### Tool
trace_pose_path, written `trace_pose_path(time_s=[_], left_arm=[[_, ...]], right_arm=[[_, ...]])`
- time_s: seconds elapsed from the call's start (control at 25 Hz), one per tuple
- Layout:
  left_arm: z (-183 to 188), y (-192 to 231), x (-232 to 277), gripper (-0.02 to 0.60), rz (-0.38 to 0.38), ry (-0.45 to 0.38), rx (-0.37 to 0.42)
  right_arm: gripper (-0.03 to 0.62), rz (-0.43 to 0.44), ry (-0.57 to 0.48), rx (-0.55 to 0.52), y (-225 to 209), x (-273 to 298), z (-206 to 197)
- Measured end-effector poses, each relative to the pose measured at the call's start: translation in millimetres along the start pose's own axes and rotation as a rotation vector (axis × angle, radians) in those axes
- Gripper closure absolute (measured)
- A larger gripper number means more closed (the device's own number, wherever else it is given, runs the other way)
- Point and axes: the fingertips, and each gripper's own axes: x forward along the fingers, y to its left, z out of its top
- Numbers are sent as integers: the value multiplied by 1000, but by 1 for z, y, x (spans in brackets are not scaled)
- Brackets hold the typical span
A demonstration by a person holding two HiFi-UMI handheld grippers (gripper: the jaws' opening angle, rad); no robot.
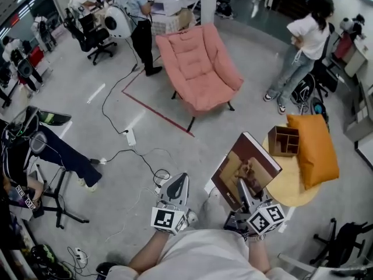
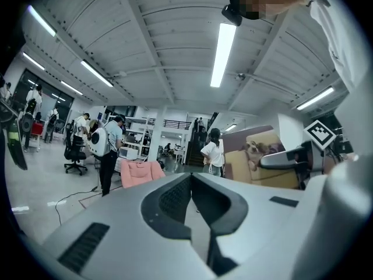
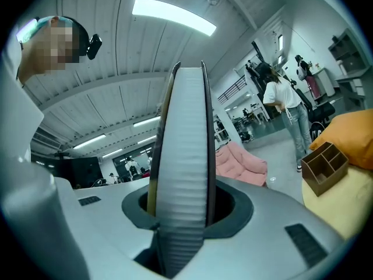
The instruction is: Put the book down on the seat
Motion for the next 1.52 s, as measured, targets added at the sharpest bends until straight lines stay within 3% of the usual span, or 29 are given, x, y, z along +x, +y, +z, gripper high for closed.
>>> trace_pose_path(time_s=[0.52,0.76,0.92,1.08,1.52], left_arm=[[10,14,123,572,12,11,18],[21,12,183,572,60,7,47],[39,19,201,572,103,-38,36],[35,26,221,572,137,-24,30],[21,75,315,572,95,-6,17]], right_arm=[[441,9,10,5,-85,83,51],[442,63,25,-7,-127,122,83],[442,99,36,-24,-140,147,98],[442,119,35,-1,-156,166,109],[442,58,59,0,-204,247,120]])
